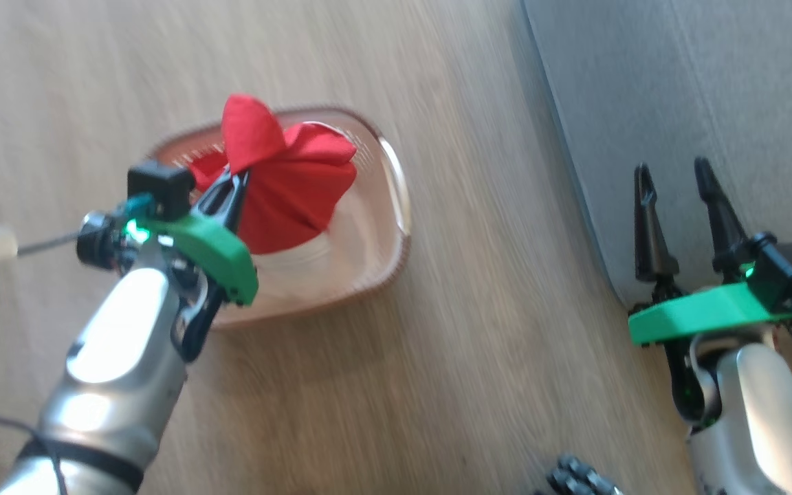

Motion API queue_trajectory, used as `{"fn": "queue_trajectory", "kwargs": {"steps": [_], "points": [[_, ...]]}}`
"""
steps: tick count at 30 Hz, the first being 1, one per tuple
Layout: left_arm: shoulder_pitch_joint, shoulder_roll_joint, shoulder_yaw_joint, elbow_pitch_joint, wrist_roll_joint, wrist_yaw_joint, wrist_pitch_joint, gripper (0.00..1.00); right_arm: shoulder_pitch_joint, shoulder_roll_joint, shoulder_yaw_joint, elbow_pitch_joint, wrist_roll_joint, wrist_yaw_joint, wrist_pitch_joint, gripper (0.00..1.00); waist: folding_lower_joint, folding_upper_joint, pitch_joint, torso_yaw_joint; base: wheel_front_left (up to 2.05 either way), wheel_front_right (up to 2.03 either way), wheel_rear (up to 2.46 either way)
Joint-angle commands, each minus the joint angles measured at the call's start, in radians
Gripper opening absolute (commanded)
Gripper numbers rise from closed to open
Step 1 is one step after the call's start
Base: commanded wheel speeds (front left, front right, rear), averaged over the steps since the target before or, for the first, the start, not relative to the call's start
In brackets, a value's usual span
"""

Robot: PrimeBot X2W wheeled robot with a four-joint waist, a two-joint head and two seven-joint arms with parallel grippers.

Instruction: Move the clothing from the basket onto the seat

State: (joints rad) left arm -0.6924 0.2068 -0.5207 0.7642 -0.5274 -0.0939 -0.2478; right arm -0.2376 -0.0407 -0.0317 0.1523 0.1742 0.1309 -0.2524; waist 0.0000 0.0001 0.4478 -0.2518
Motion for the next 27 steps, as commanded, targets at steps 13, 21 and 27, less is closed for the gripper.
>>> {"fn": "queue_trajectory", "kwargs": {"steps": [13,21,27], "points": [[0.213,0.128,0.104,-0.424,-0.035,0.115,0.066,0.00,0.080,-0.009,0.012,0.013,-0.093,0.000,-0.009,1.00,0.0000,-0.0001,-0.329,0.192,0.00,0.00,0.00],[0.309,0.212,0.124,-0.633,-0.038,0.184,0.168,0.00,0.048,-0.039,0.100,0.045,-0.137,0.000,-0.009,1.00,0.0000,-0.0001,-0.371,0.225,0.00,0.00,0.00],[0.322,0.221,0.113,-0.732,-0.036,0.206,0.212,0.00,-0.022,-0.099,0.287,0.080,-0.116,0.000,-0.009,1.00,0.0000,-0.0001,-0.384,0.255,0.00,0.00,0.00]]}}
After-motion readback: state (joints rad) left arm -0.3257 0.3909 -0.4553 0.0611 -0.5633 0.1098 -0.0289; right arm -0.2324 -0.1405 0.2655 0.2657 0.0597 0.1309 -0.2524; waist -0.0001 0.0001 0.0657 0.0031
